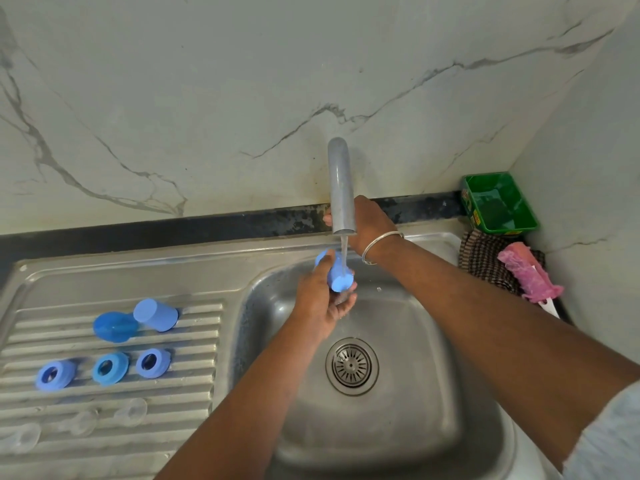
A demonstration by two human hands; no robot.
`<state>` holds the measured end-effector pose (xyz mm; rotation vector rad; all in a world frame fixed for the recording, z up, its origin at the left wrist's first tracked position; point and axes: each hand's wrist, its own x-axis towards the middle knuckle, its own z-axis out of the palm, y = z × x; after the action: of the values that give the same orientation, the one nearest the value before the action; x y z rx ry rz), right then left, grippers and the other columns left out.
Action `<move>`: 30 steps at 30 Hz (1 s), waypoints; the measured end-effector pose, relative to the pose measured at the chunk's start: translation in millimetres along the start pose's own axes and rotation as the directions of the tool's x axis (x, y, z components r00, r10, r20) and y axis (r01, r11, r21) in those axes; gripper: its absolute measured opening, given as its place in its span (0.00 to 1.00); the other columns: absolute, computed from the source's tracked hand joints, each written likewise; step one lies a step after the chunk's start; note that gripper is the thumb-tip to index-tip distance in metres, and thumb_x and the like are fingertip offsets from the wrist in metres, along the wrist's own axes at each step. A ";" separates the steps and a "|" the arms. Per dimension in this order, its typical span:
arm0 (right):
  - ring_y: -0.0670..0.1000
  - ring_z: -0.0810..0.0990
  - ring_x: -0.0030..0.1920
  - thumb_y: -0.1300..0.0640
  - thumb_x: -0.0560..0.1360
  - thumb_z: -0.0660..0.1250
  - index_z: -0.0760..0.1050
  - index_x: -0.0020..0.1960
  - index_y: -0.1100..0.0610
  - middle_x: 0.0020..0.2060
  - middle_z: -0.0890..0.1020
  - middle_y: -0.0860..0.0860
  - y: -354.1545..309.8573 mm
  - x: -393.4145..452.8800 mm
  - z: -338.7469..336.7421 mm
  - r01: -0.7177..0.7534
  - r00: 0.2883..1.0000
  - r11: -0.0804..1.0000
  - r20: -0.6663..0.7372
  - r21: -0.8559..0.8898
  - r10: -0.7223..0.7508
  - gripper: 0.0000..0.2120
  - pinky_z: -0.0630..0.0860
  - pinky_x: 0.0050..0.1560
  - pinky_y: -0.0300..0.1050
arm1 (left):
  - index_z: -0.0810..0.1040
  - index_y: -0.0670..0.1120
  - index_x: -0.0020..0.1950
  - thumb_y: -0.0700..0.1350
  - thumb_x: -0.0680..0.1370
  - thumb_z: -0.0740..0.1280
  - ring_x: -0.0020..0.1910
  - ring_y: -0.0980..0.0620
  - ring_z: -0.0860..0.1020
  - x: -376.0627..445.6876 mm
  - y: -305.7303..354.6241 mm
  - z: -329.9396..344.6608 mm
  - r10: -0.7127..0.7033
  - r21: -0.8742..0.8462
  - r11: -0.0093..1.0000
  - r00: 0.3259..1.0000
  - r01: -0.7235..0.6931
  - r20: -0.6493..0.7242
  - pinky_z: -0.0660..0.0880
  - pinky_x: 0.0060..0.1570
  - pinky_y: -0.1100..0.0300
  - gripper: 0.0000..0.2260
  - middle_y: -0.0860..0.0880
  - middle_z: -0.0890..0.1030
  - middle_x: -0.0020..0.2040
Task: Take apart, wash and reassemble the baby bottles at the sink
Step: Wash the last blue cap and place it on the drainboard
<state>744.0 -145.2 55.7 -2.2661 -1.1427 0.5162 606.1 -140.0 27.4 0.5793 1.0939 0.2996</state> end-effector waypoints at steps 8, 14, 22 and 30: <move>0.62 0.80 0.44 0.56 0.80 0.65 0.66 0.33 0.49 0.47 0.79 0.62 -12.6 -12.7 -12.6 -0.021 0.999 1.000 0.041 -0.005 0.021 0.17 0.79 0.49 0.56 | 0.76 0.41 0.55 0.49 0.74 0.76 0.34 0.48 0.79 -12.0 -5.9 21.6 -0.219 0.101 0.972 0.975 0.213 0.046 0.77 0.25 0.62 0.17 0.40 0.83 0.40; 0.62 0.78 0.48 0.58 0.80 0.64 0.69 0.37 0.51 0.50 0.78 0.61 -18.0 -20.8 -21.6 -0.014 0.998 0.998 0.060 -0.053 0.017 0.12 0.76 0.49 0.52 | 0.74 0.48 0.50 0.33 0.66 0.77 0.40 0.49 0.79 1.3 -14.7 -4.5 0.177 0.485 0.863 0.984 -0.140 -0.030 0.77 0.36 0.57 0.20 0.47 0.79 0.47; 0.63 0.79 0.49 0.59 0.80 0.64 0.78 0.49 0.59 0.50 0.79 0.63 -19.8 -23.5 -24.1 0.004 0.999 0.998 0.051 -0.067 0.000 0.06 0.77 0.50 0.54 | 0.80 0.54 0.46 0.40 0.62 0.82 0.45 0.54 0.81 6.3 -23.1 -16.3 0.545 0.523 0.665 0.825 -0.533 0.147 0.78 0.51 0.57 0.19 0.53 0.83 0.44; 0.64 0.79 0.46 0.57 0.79 0.65 0.80 0.50 0.63 0.45 0.81 0.63 -18.2 -20.9 -18.6 0.019 1.000 0.997 0.015 -0.080 -0.018 0.09 0.76 0.46 0.52 | 0.84 0.52 0.48 0.50 0.67 0.80 0.38 0.56 0.81 4.3 -21.4 -17.6 0.439 0.589 0.675 0.883 -0.445 0.164 0.79 0.43 0.56 0.12 0.53 0.84 0.39</move>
<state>731.4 -158.9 83.4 -2.3206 -1.2102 0.4884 591.2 -150.1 6.0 1.4531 1.0215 0.3588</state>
